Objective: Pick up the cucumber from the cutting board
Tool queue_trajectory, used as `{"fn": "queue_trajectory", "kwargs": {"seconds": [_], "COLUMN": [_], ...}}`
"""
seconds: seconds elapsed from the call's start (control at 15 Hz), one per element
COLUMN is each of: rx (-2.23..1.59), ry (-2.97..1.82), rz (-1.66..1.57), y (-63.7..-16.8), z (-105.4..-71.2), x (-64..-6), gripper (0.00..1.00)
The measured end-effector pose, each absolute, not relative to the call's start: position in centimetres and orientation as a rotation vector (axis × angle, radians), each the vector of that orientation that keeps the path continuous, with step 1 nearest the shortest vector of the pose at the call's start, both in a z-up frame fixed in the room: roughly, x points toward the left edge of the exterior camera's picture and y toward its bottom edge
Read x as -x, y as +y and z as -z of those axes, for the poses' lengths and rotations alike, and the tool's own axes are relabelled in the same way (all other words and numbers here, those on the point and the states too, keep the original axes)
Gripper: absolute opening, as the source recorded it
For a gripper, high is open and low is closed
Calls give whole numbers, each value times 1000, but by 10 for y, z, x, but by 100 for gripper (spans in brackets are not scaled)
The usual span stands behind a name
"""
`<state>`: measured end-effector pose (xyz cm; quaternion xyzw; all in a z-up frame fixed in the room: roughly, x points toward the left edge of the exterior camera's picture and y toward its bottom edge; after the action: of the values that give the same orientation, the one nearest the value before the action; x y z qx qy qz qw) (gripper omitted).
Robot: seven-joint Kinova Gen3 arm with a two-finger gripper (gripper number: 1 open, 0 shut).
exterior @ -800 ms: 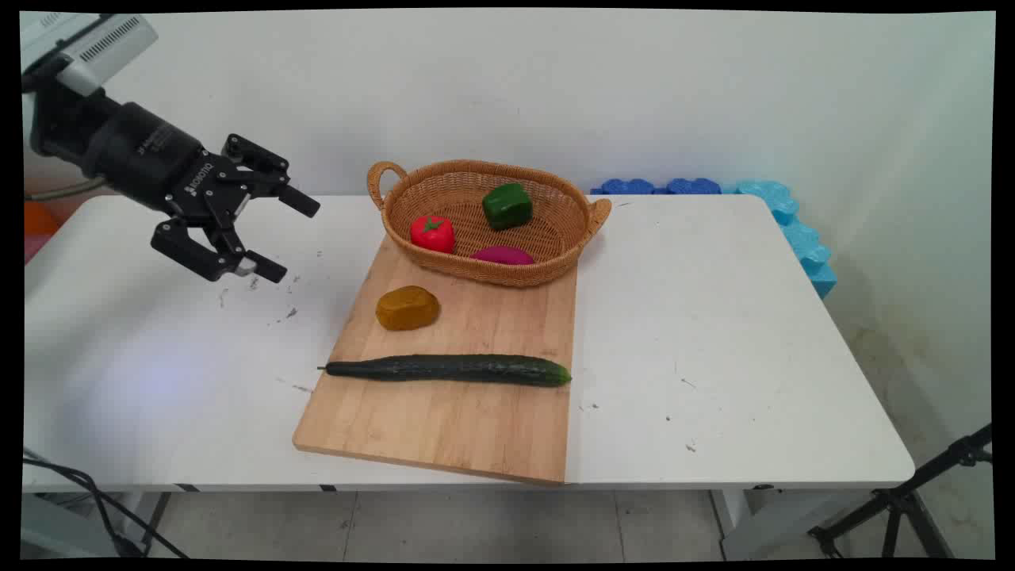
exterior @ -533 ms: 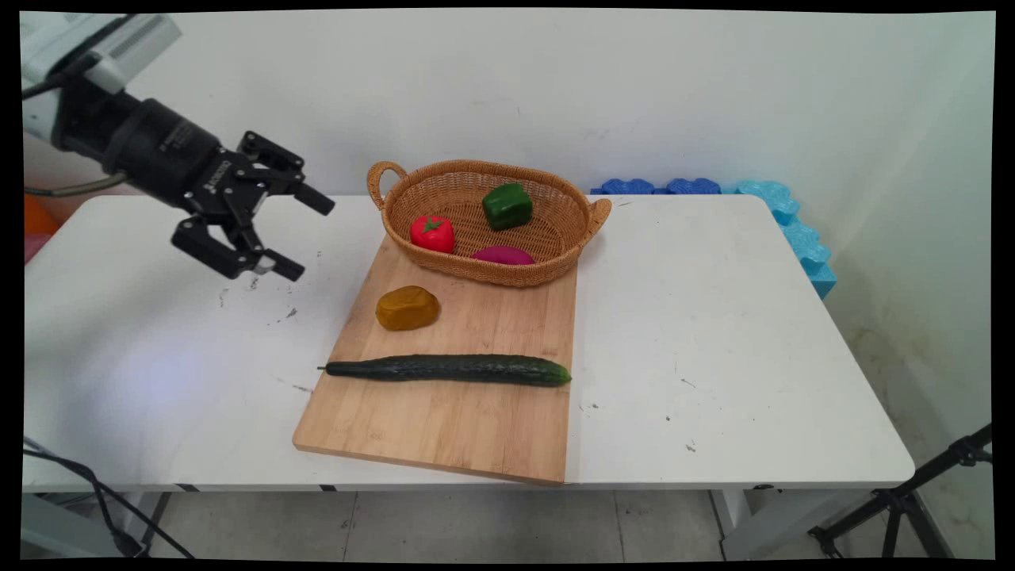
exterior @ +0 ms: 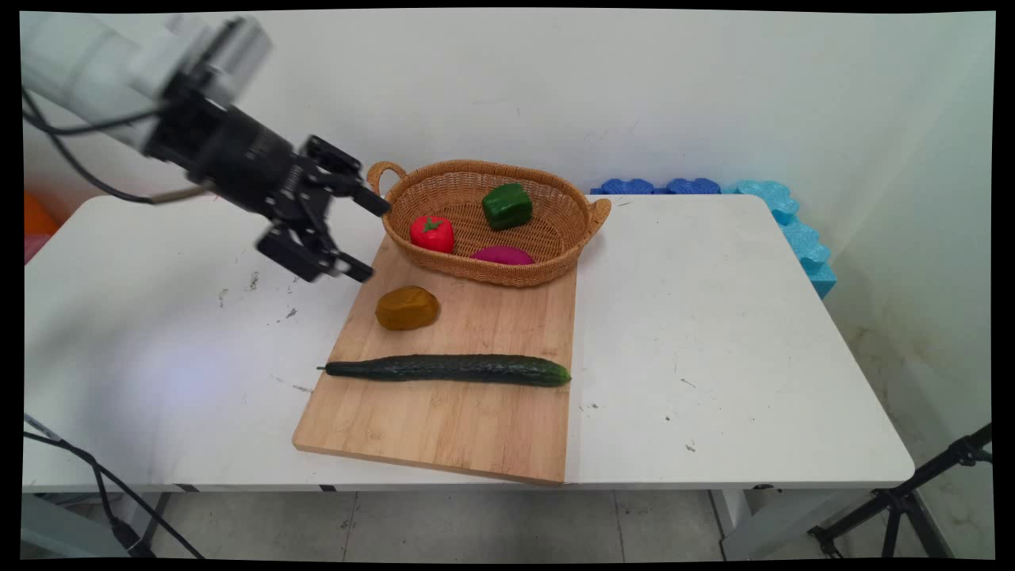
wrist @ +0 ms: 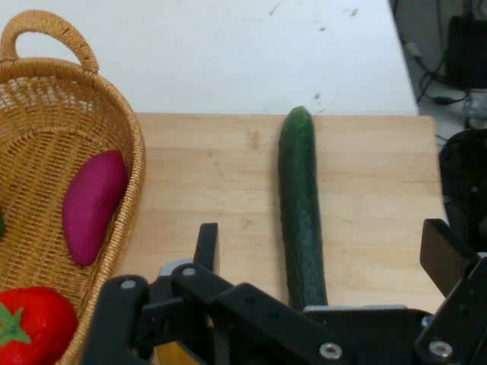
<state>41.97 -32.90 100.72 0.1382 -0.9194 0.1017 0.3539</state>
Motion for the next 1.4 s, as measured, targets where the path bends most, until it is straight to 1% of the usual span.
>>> {"fn": "queue_trajectory", "kwargs": {"seconds": [0.13, 0.4, 0.73, 1.13, 1.4], "rx": [-379, -442, -475, -504, -517], "ry": [-2400, -2476, -2559, -2624, -2657], "rz": [-272, -277, -285, -281, -275], "y": [-333, -341, -353, -362, -367], "z": [-995, -953, -905, -867, -849], "x": [-403, -366, -338, -319, -309], "gripper": [100, 100, 100, 100, 100]}}
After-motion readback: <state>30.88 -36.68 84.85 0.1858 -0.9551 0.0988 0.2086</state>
